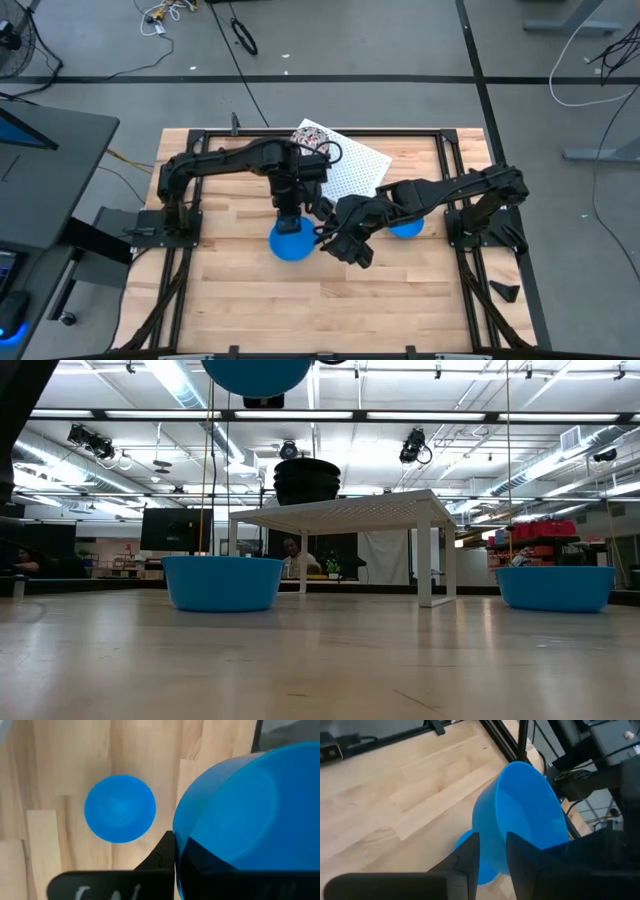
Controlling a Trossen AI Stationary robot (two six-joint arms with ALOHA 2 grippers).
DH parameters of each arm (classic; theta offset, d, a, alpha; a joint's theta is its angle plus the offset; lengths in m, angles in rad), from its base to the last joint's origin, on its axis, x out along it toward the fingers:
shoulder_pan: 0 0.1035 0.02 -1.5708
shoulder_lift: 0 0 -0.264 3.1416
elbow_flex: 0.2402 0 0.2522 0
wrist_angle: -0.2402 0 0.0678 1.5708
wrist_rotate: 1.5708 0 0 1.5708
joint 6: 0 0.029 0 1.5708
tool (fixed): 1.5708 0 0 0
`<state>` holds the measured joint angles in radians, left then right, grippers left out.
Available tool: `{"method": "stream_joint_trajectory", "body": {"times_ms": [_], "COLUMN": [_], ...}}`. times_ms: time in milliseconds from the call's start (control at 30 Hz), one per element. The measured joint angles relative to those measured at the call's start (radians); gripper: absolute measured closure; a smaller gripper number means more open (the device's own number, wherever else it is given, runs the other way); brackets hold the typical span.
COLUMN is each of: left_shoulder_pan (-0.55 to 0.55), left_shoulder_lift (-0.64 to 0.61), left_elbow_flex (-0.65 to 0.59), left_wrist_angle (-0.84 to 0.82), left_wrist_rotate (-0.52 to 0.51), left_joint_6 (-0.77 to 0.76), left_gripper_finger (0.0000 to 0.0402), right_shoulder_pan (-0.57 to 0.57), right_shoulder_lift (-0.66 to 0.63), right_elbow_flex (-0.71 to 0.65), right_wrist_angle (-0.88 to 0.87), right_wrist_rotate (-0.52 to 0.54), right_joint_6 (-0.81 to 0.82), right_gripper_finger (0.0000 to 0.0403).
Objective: Pick & Place Mini bowls
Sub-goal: Put the bottom blue bowl on the shelf
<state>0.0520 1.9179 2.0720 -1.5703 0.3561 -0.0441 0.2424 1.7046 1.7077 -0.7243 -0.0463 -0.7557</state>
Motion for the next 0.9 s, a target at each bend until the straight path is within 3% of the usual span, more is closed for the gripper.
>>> {"method": "stream_joint_trajectory", "body": {"times_ms": [167, 467, 667, 900], "left_shoulder_pan": [-0.007, -0.007, 0.011, 0.014], "left_shoulder_lift": [0.000, 0.000, 0.000, 0.000], "left_elbow_flex": [0.000, 0.000, 0.001, 0.001], "left_wrist_angle": [0.000, -0.002, -0.002, 0.003], "left_wrist_rotate": [0.021, -0.003, -0.045, -0.064], "left_joint_6": [0.085, 0.065, -0.138, -0.285], "left_gripper_finger": [0.0398, 0.0398, 0.0395, 0.0398], "right_shoulder_pan": [0.000, 0.001, 0.006, 0.004], "right_shoulder_lift": [0.007, 0.027, 0.015, -0.003], "right_elbow_flex": [0.000, -0.001, -0.001, -0.001], "right_wrist_angle": [0.017, 0.047, -0.030, -0.140], "right_wrist_rotate": [-0.070, -0.056, -0.013, 0.010], "right_joint_6": [-0.028, 0.025, 0.418, 1.075], "right_gripper_finger": [0.0307, 0.0307, 0.0307, 0.0307]}}
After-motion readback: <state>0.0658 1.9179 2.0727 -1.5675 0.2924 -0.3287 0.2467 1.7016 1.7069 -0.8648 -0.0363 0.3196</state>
